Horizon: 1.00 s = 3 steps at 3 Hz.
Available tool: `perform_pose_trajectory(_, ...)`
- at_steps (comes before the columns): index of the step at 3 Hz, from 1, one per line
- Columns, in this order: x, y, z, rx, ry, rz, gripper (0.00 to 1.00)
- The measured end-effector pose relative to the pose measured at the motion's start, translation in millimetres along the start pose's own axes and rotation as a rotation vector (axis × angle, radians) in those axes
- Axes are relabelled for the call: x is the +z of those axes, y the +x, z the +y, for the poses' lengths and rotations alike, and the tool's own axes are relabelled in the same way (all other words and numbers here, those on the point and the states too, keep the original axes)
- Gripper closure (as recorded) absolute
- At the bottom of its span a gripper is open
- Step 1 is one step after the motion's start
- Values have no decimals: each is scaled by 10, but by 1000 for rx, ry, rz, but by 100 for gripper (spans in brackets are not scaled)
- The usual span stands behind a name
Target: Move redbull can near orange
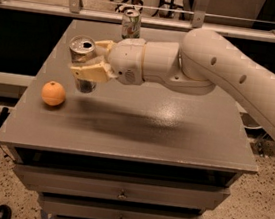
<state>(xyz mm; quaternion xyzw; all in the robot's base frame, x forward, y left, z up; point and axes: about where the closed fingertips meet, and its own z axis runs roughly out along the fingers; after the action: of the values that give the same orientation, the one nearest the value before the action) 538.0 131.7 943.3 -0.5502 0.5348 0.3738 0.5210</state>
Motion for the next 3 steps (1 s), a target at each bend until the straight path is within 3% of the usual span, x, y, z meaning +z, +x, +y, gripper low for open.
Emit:
perform_pose_trajectory(1,97,112,-58,-23,-12,46,100)
perform_pose_trajectory(2,231,159,-35,-15,-38,45,100)
perform_pose_trajectory(3,335,213,-3,7,-71,58,83)
